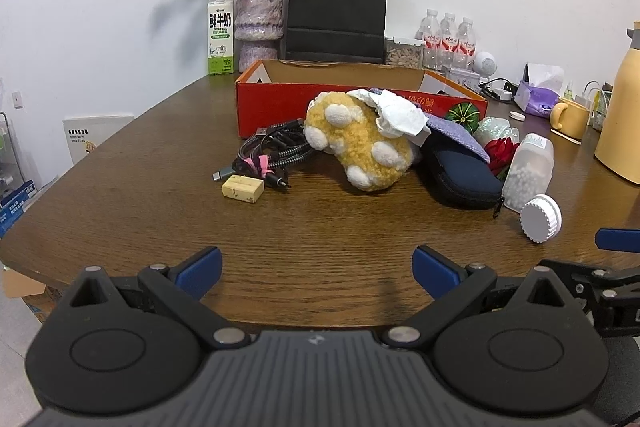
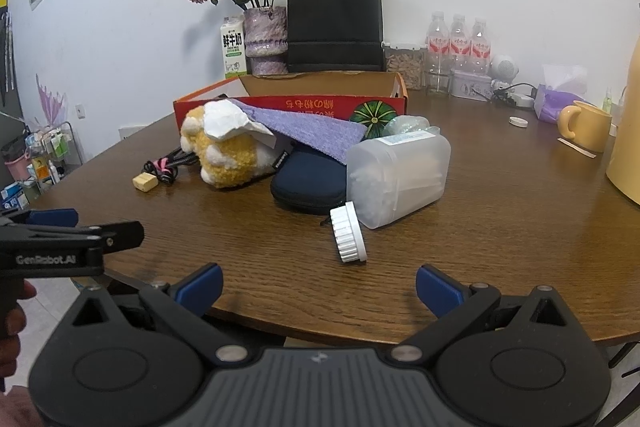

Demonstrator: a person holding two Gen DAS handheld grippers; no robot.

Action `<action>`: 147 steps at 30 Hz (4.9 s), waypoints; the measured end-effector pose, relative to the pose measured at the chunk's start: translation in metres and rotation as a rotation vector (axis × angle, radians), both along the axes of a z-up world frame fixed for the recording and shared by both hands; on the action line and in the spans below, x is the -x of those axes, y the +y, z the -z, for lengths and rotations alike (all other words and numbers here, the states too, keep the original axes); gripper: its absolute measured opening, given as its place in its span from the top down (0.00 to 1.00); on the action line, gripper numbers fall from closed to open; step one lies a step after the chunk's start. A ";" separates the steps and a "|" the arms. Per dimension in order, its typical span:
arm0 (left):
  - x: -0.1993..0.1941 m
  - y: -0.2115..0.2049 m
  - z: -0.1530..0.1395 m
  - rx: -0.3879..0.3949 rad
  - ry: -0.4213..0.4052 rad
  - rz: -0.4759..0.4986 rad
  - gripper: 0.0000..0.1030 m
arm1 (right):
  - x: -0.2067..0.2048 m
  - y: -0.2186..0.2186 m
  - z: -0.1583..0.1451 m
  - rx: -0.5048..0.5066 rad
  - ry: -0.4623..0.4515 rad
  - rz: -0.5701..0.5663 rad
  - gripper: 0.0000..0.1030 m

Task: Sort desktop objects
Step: 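Move the right gripper toward the white round cap on the table, then grasp the white cap with the right gripper while the left grasps the yellow block, then carry both items into the cardboard box and open both grippers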

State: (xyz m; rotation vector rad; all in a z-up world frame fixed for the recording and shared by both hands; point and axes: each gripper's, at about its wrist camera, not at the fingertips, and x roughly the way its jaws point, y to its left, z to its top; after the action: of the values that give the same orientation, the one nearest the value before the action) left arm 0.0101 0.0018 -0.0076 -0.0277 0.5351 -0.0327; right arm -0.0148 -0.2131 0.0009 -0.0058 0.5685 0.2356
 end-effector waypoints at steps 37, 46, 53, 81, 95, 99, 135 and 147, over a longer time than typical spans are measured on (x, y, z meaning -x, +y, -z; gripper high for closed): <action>-0.066 0.036 0.007 -0.013 0.026 -0.052 0.00 | -0.071 0.028 0.003 -0.008 -0.086 -0.061 0.86; -0.093 0.054 0.008 -0.006 0.043 -0.051 0.15 | -0.079 0.033 0.001 -0.006 -0.098 -0.054 0.86; -0.105 0.058 0.009 0.004 0.057 -0.015 0.57 | -0.081 0.035 0.001 0.001 -0.098 -0.043 0.86; -0.157 0.051 -0.100 0.008 -0.152 0.096 0.70 | -0.102 0.032 -0.072 -0.007 -0.251 -0.102 0.86; -0.339 0.003 -0.088 -0.099 0.103 0.126 0.70 | -0.305 0.045 -0.122 0.053 -0.041 -0.050 0.86; -0.382 -0.004 -0.066 -0.143 0.189 0.110 0.70 | -0.363 0.052 -0.100 0.074 0.080 -0.033 0.86; -0.393 0.004 -0.047 -0.160 0.263 0.114 0.13 | -0.421 0.048 -0.043 0.093 0.361 -0.130 0.29; -0.317 0.024 -0.112 -0.100 -0.006 0.070 0.00 | -0.347 0.035 -0.106 0.052 0.140 -0.140 0.04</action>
State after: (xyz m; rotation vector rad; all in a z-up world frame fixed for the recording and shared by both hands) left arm 0.3276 0.0262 0.1040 0.0883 0.5306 -0.0743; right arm 0.3322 -0.1786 0.1067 -0.0801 0.7147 0.3590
